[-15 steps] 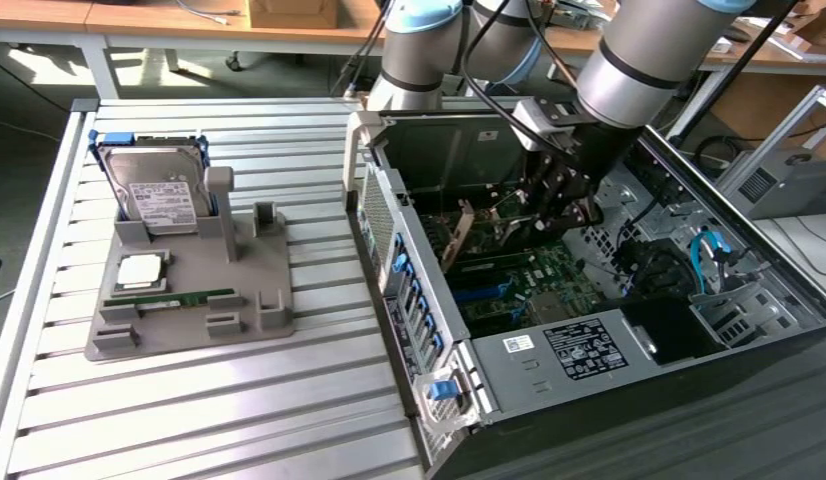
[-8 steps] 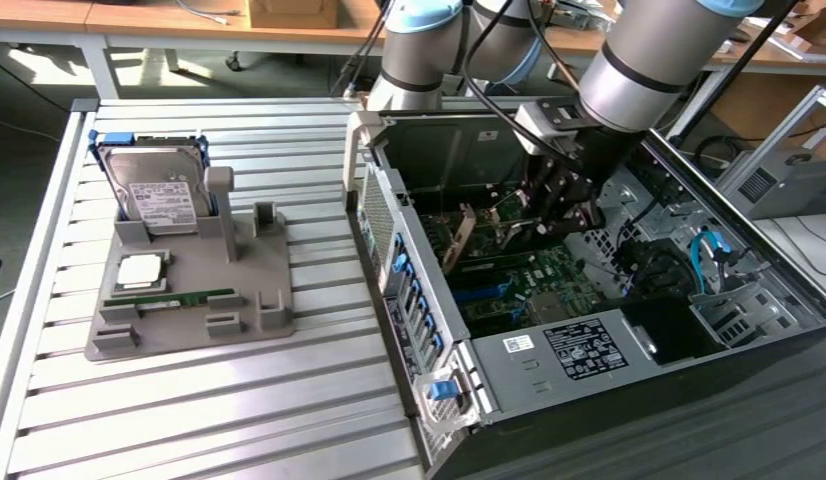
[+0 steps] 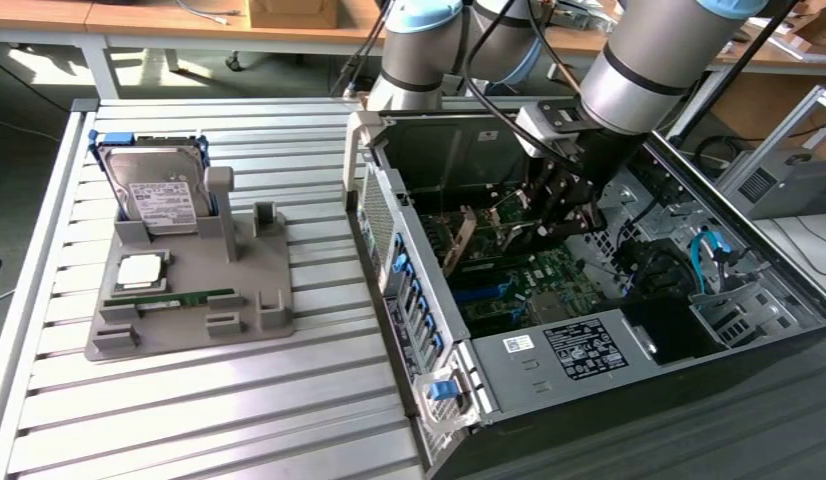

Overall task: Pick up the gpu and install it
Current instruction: 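Insert the gpu into the slot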

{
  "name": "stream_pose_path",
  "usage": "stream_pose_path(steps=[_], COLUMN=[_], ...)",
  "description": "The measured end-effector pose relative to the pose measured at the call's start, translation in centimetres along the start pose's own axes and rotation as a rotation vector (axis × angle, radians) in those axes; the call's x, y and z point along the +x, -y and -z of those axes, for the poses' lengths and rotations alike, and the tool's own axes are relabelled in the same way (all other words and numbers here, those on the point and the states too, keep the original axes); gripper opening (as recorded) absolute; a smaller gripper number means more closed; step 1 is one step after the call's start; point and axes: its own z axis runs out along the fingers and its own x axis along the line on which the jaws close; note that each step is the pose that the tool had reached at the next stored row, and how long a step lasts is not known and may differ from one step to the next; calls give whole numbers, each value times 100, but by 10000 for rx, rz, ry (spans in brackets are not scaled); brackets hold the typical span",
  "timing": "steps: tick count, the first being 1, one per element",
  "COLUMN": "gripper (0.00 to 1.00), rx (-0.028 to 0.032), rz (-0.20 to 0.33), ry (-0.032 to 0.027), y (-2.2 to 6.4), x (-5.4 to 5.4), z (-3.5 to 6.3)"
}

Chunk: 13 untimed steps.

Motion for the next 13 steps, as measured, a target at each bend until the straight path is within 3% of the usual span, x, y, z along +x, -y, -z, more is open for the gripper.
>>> stream_pose_path(steps=[13], gripper=[27], rx=[1], rz=[-1], ry=[1], y=[-32], x=[104], z=[-9])
